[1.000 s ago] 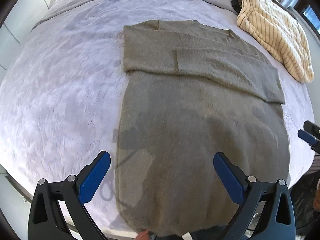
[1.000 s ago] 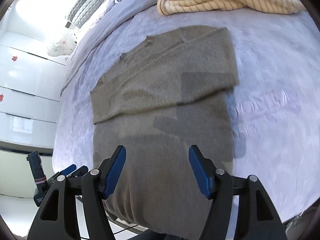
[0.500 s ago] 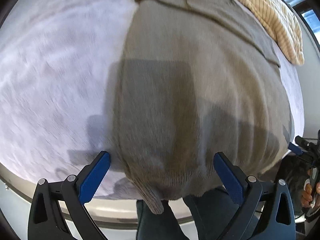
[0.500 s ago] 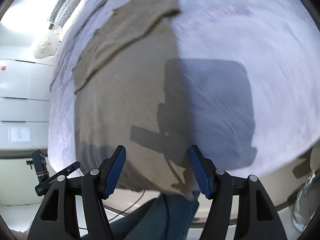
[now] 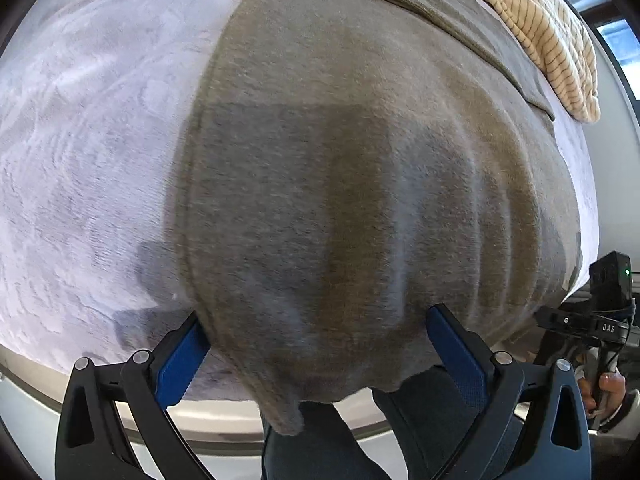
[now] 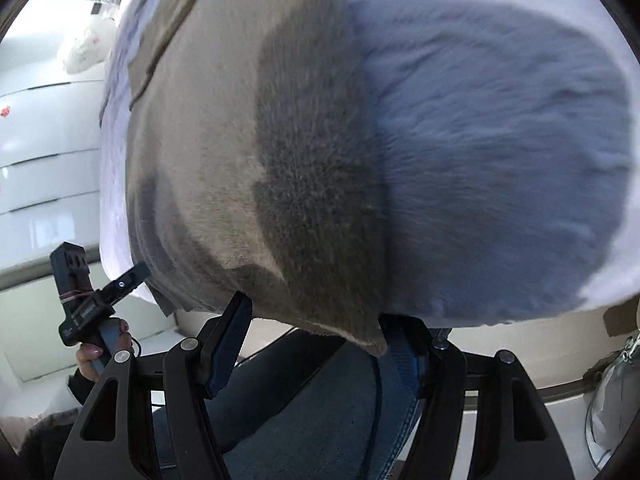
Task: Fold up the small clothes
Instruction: 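Grasp the hem with both tools and lift it toward the collar, then carry the hem over the body with both tools and lay it down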
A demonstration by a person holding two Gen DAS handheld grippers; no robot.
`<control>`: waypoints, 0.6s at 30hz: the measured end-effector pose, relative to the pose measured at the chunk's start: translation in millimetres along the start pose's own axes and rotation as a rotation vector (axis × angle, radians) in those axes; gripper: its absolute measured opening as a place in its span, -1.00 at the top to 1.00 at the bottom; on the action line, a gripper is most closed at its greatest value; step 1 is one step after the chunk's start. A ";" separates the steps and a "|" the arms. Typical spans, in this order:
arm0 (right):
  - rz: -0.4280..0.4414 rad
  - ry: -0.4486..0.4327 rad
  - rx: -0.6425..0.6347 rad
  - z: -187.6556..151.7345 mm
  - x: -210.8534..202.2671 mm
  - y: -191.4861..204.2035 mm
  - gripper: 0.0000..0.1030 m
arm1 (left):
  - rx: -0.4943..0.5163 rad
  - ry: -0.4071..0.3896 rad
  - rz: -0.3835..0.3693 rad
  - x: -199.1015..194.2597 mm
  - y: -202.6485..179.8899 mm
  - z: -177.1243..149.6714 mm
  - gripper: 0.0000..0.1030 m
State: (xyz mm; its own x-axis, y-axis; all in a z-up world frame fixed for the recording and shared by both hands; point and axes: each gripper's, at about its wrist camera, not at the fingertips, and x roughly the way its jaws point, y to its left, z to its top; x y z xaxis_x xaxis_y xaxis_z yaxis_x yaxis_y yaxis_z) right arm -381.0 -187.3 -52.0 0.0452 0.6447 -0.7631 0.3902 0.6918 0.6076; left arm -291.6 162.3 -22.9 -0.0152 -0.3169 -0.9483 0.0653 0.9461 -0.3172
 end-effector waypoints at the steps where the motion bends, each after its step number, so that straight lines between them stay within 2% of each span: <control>1: 0.014 0.010 0.006 1.2 -0.8 0.3 -0.31 | -0.002 0.003 -0.004 0.5 -2.7 0.9 -0.92; 2: 0.023 0.018 0.009 2.4 -2.4 0.3 -0.01 | -0.006 0.004 -0.001 0.6 -3.5 1.2 -0.63; 3: 0.042 0.029 0.015 3.2 -3.9 0.3 0.50 | -0.014 0.004 0.008 -0.3 -3.8 2.0 -0.23; 4: 0.091 0.040 0.029 3.9 -7.0 0.0 0.69 | -0.031 -0.001 0.001 -2.1 -2.1 2.4 0.03; 5: 0.138 0.044 0.035 4.4 -10.9 2.0 0.71 | -0.062 -0.003 -0.044 -7.4 6.3 3.0 0.63; 6: 0.170 0.047 0.024 4.9 -14.6 6.3 0.71 | -0.114 0.002 -0.135 -11.6 13.8 4.0 0.77; 8: 0.241 0.048 -0.005 7.8 -24.9 18.6 0.72 | -0.156 -0.014 -0.194 -23.7 18.2 7.1 0.77; 9: 0.276 0.046 -0.012 10.9 -30.2 24.1 0.72 | -0.149 -0.022 -0.200 -28.6 17.5 9.0 0.77; 12: 0.444 0.009 -0.008 32.0 -52.0 44.9 0.72 | -0.138 -0.069 -0.255 -52.6 9.1 23.3 0.77; 15: 0.556 -0.047 -0.042 64.0 -78.3 66.5 0.73 | -0.143 -0.158 -0.325 -84.8 -1.9 55.0 0.77; 18: 0.638 -0.107 -0.082 102.3 -105.2 84.6 0.82 | -0.141 -0.245 -0.363 -113.0 -14.4 96.8 0.77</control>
State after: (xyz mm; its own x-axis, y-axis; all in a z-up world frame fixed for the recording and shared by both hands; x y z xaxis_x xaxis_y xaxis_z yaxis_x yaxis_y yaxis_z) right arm -258.7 -229.8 57.2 0.3374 0.9040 -0.2624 0.1857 0.2094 0.9600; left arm -194.3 178.0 89.5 0.2259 -0.6199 -0.7515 -0.0372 0.7653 -0.6425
